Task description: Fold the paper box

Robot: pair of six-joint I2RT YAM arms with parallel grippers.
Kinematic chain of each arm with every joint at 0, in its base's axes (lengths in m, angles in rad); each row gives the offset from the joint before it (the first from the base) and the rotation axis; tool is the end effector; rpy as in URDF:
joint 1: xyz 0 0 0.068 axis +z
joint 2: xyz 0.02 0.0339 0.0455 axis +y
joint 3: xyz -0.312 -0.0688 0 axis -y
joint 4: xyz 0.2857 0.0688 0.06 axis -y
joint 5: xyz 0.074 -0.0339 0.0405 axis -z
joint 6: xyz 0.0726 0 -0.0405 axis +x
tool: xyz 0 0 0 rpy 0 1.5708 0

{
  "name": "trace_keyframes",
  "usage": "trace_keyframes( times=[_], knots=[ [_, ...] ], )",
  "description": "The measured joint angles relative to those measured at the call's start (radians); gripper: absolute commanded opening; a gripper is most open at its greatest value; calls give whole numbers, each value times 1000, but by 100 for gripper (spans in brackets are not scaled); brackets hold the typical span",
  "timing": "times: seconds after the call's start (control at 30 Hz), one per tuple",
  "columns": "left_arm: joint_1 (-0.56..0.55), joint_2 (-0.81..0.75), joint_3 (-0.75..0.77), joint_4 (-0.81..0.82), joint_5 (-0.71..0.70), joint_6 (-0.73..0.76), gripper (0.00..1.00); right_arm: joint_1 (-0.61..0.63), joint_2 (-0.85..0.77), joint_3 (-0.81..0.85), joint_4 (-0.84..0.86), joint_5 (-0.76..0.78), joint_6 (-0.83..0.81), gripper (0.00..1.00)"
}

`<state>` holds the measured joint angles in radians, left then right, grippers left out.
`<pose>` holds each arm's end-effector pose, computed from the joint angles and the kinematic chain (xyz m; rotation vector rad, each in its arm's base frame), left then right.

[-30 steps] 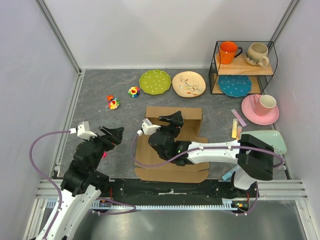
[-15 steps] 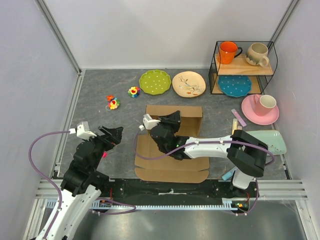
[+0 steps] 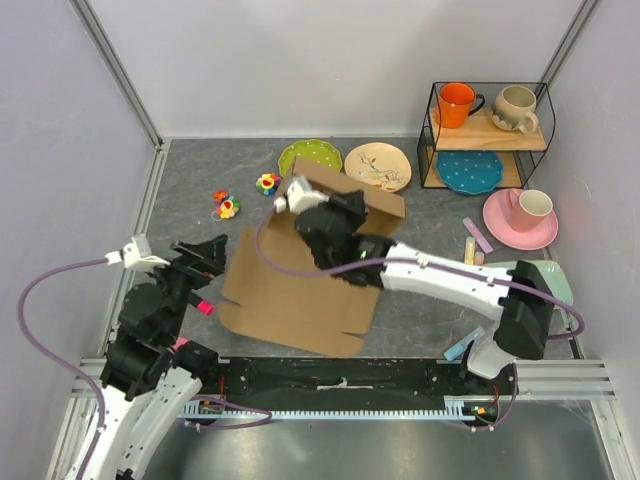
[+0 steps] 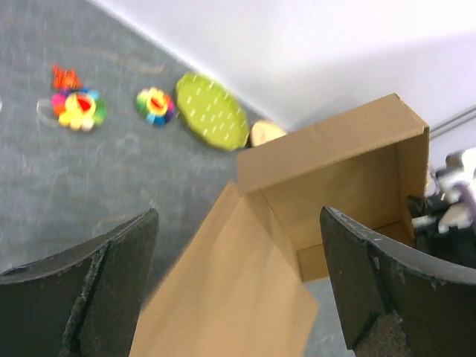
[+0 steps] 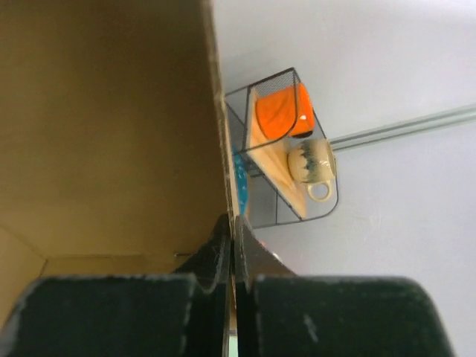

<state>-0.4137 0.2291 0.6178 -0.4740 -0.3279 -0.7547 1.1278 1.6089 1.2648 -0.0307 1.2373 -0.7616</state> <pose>0.1010 -0.0188 0.3360 -0.5330 1.6019 -0.6149 0.2386 0.3429 0.3496 -0.8427 1.5679 -0.9225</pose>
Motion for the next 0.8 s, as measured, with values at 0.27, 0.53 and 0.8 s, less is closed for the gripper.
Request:
trace_keyframes(
  times=[0.27, 0.53, 0.8],
  knots=[
    [0, 31, 203, 85, -39, 84, 94, -418, -2, 455, -640, -375, 687, 0],
    [0, 31, 193, 106, 10, 90, 92, -756, -75, 256, -850, -960, 1101, 0],
    [0, 31, 111, 108, 112, 63, 88, -795, -242, -50, -776, -1321, 1420, 0]
  ],
)
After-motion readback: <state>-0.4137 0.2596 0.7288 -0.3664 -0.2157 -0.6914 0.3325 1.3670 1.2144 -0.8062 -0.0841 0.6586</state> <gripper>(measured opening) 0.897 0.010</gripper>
